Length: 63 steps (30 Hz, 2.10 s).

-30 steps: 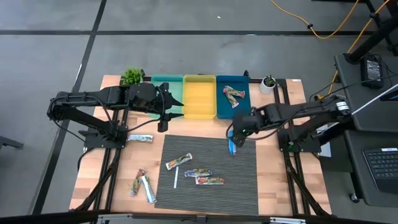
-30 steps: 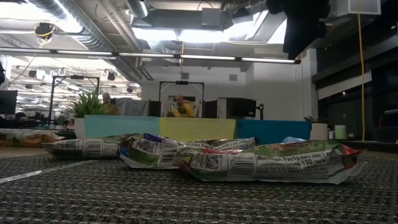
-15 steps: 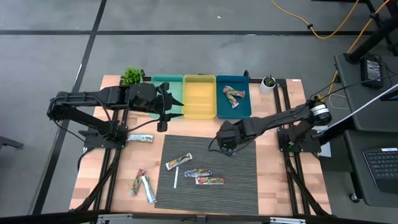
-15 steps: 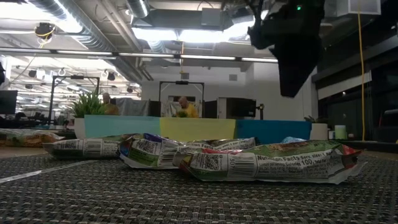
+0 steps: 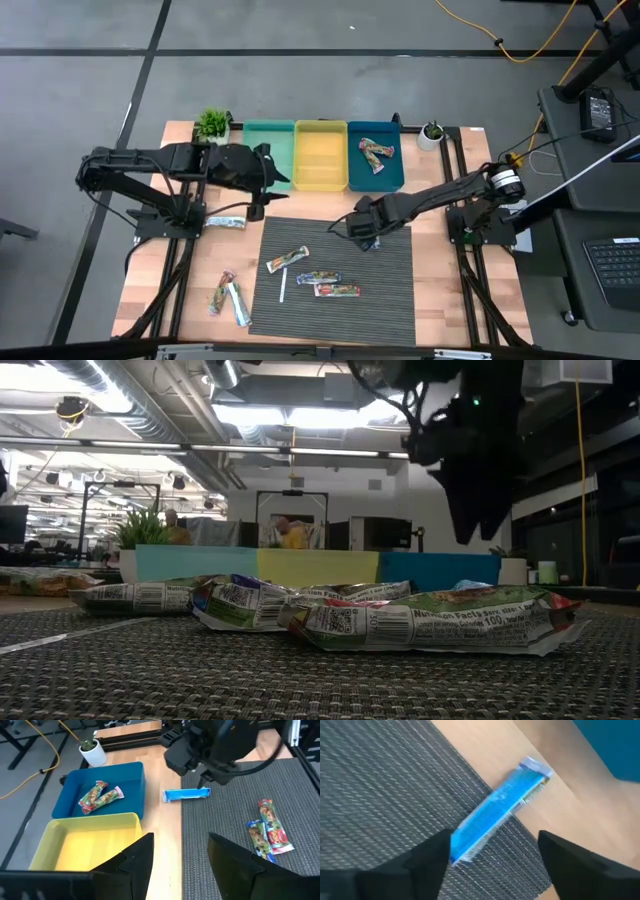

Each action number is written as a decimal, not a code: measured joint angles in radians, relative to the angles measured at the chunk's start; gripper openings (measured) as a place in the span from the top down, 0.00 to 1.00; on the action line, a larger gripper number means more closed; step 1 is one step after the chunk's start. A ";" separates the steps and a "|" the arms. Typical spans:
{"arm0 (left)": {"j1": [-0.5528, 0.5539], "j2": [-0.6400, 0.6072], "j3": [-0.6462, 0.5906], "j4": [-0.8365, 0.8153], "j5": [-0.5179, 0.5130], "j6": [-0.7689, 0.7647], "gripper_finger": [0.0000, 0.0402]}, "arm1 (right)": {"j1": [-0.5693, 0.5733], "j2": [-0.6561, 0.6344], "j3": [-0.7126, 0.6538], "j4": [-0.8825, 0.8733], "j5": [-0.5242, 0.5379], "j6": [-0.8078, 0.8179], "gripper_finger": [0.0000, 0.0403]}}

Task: Pick and place Granola Bars by type
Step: Put the blue granola bar into the yellow bin

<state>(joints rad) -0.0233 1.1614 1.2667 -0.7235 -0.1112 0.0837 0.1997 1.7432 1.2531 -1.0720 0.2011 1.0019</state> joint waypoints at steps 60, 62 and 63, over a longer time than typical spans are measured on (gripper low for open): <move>-0.036 0.000 0.000 0.000 -0.087 -0.019 0.56 | 0.199 -0.417 -0.263 0.434 0.075 -0.121 0.82; -0.036 0.000 0.000 0.000 -0.087 -0.019 0.56 | 0.239 -0.466 -0.263 0.496 0.086 -0.189 0.82; -0.036 0.000 0.000 0.000 -0.087 -0.019 0.56 | 0.256 -0.489 -0.263 0.536 0.087 -0.227 0.82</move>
<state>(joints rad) -0.0593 1.1614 1.2663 -0.7238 -0.1979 0.0650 0.4561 1.2537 0.9905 -0.5357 0.2877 0.7749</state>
